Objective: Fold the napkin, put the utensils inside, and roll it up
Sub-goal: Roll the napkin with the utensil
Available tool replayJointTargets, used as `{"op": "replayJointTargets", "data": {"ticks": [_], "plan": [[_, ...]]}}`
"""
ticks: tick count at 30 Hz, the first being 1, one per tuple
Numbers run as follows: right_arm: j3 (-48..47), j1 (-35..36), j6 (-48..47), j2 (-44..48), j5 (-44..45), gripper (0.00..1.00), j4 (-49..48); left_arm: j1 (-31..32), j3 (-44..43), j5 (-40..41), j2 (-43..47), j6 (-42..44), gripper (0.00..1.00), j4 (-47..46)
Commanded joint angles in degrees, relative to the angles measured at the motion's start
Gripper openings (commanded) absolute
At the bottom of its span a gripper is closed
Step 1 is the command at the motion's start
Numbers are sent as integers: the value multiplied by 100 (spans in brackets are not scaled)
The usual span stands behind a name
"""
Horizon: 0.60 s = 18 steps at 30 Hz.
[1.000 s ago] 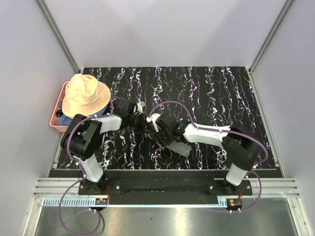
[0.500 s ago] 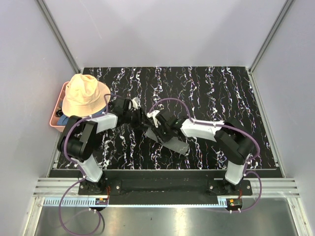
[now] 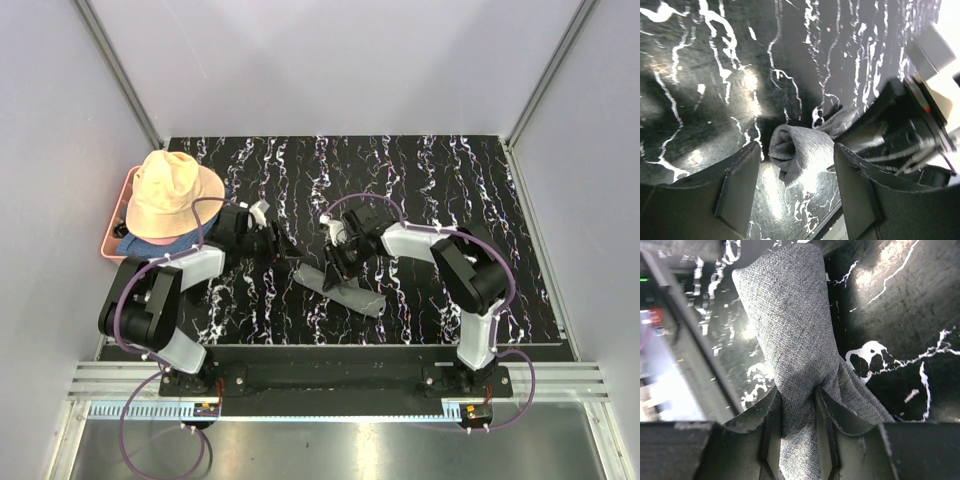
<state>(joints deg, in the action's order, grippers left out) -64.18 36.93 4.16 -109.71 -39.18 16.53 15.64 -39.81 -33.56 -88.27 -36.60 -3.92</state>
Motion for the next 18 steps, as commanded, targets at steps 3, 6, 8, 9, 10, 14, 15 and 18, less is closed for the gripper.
{"op": "replayJointTargets", "data": {"ticks": [3, 6, 8, 9, 10, 14, 15, 18], "plan": [[-358, -370, 49, -603, -1476, 34, 333, 132, 316, -607, 91, -128, 61, -1058], [-568, -555, 76, -885, -1951, 34, 333, 238, 360, -678, 64, -84, 60, -1102], [-639, -651, 76, -1086, -2268, 34, 342, 325, 352, -678, 29, -49, 60, -1154], [-726, -695, 76, -1157, -2365, 34, 342, 343, 343, -695, -49, -58, 60, -1163], [-762, -748, 93, -1219, -2471, 34, 342, 361, 334, -704, -85, -67, 60, -1207], [-920, -827, 85, -1552, -2866, 34, 368, 431, 334, -757, -217, -154, 55, -1365], [-981, -836, 102, -1588, -2911, 34, 385, 423, 325, -757, -252, -163, 54, -1392], [-1096, -871, 111, -1746, -3078, 34, 421, 440, 290, -801, -366, -163, 41, -1392]]}}
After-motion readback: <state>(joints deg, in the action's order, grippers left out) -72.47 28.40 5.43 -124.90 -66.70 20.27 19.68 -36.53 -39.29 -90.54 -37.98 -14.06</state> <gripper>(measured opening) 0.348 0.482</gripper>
